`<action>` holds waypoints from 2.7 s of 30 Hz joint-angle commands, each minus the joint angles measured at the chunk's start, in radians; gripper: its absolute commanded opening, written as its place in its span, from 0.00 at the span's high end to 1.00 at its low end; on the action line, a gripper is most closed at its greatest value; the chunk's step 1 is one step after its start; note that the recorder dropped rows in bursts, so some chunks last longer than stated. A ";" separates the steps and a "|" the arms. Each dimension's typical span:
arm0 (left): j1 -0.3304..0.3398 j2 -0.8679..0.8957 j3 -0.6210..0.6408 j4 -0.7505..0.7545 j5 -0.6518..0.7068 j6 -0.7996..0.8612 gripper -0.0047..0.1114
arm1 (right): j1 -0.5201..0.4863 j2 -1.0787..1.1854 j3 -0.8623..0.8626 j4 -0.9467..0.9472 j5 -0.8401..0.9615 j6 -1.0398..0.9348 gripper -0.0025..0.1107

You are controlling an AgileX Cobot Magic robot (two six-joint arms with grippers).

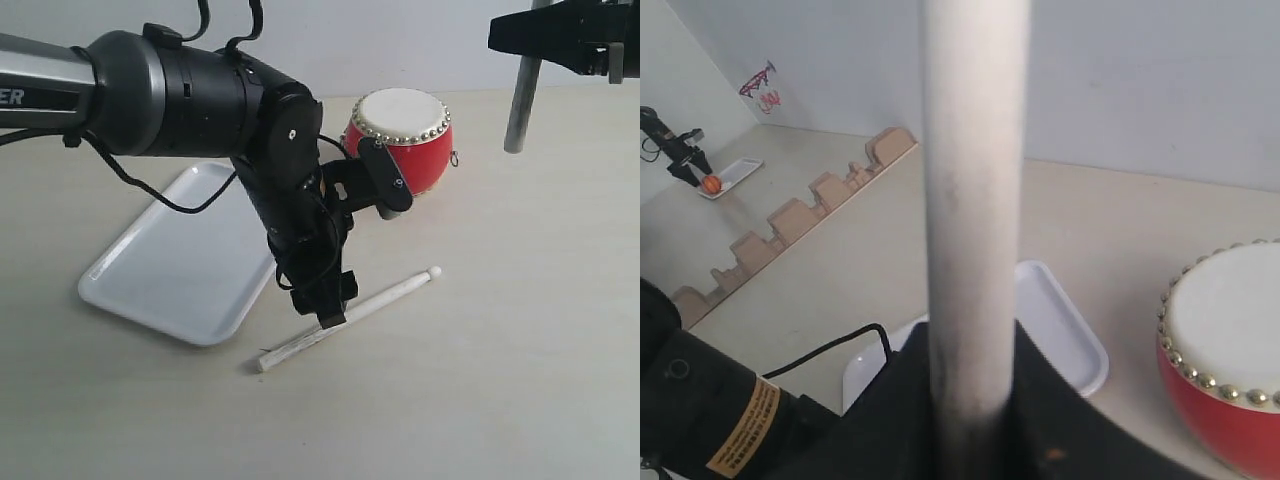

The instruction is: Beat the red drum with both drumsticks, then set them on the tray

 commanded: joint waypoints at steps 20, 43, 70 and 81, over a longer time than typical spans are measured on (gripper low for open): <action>-0.003 0.061 -0.051 -0.215 0.170 -0.178 0.41 | -0.004 -0.010 -0.003 0.051 -0.006 -0.059 0.98; -0.003 0.121 -0.026 -0.158 0.162 -0.274 0.41 | -0.004 -0.010 -0.003 0.020 -0.006 -0.057 0.98; -0.003 0.119 -0.026 -0.141 0.160 -0.270 0.96 | -0.004 -0.010 -0.003 0.023 -0.013 -0.057 0.98; 0.011 -0.086 -0.027 -0.082 0.156 -0.280 0.96 | -0.004 -0.019 -0.003 -0.167 0.203 0.186 0.98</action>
